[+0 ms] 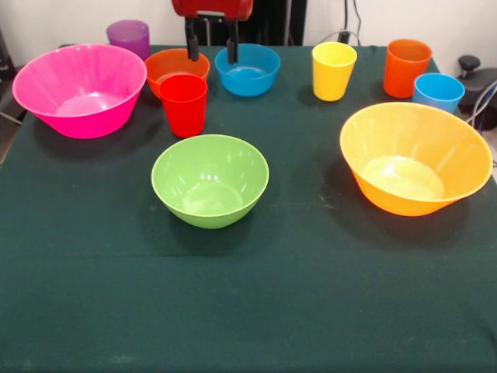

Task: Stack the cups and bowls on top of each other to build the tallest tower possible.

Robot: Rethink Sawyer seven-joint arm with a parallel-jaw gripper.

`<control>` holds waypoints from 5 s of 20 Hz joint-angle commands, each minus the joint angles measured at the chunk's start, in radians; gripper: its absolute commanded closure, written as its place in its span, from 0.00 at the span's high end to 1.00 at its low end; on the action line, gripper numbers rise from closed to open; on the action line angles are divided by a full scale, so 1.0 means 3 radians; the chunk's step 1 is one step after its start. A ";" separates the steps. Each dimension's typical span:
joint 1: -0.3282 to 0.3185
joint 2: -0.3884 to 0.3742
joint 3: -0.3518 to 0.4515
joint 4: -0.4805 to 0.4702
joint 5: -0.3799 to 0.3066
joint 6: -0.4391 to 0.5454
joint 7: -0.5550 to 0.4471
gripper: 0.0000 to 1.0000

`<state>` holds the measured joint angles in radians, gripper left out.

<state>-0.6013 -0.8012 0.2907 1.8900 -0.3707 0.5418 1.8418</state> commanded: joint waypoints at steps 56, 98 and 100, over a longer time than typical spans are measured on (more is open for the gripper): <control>-0.0133 0.0479 -0.0003 0.0128 -0.0497 -0.0607 0.0042 1.00; 0.0179 0.0784 -0.0363 0.0133 -0.0508 -0.1155 0.0235 1.00; 0.0191 0.0831 -0.0387 0.0105 -0.0512 -0.1199 0.0231 1.00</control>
<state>-0.5711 -0.6509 0.1712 1.9773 -0.4593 0.2580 1.8418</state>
